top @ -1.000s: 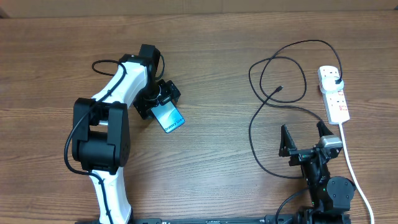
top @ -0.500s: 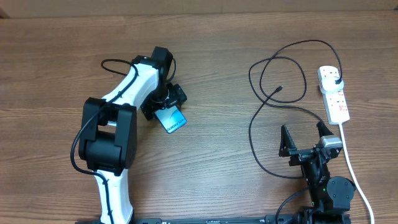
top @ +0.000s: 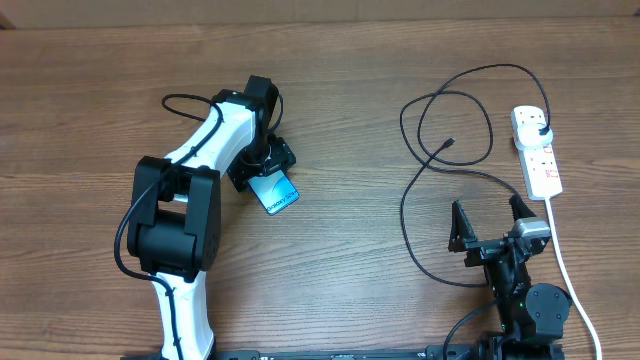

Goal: Plug charger to phone and switch on socket
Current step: 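Lower the left gripper and grasp the phone's bottom edge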

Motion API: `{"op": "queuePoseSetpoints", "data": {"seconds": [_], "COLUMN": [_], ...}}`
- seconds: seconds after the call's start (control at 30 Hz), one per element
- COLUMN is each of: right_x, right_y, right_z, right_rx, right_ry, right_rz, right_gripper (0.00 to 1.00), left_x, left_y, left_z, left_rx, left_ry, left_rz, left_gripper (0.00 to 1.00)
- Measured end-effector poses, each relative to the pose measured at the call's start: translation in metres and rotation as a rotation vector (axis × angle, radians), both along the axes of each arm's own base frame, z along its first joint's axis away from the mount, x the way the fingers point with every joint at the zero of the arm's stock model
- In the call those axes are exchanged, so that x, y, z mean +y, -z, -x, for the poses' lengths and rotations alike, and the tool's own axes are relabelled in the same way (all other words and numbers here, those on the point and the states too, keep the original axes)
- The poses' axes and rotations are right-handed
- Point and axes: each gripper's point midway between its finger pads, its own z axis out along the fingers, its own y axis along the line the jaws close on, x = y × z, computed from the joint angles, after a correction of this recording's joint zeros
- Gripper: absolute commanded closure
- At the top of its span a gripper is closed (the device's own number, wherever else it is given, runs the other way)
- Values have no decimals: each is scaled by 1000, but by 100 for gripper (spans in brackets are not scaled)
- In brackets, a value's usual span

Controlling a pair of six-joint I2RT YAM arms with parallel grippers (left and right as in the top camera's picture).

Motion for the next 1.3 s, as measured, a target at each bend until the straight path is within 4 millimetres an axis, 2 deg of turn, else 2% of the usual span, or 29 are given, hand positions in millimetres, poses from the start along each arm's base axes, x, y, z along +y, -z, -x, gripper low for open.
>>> {"op": "queuePoseSetpoints", "data": {"seconds": [0.1,0.3,0.57,1.3], "right_x": [0,0,0,0], "right_y": [0,0,0,0], "right_z": [0,0,0,0], "right_rx": [0,0,0,0], "right_ry": [0,0,0,0], "right_rz": [0,0,0,-1], "right_gripper": [0,0,0,0], "left_x": [0,-4,-4,0], "left_y": [0,0,0,0], "left_z": [1,3,1,-8], "left_rx": [0,-1,-14,-50], "left_ry": [35,168,277,271], "left_rz": [1,-2,-15,-45], "left_gripper": [21,21,0,0]}}
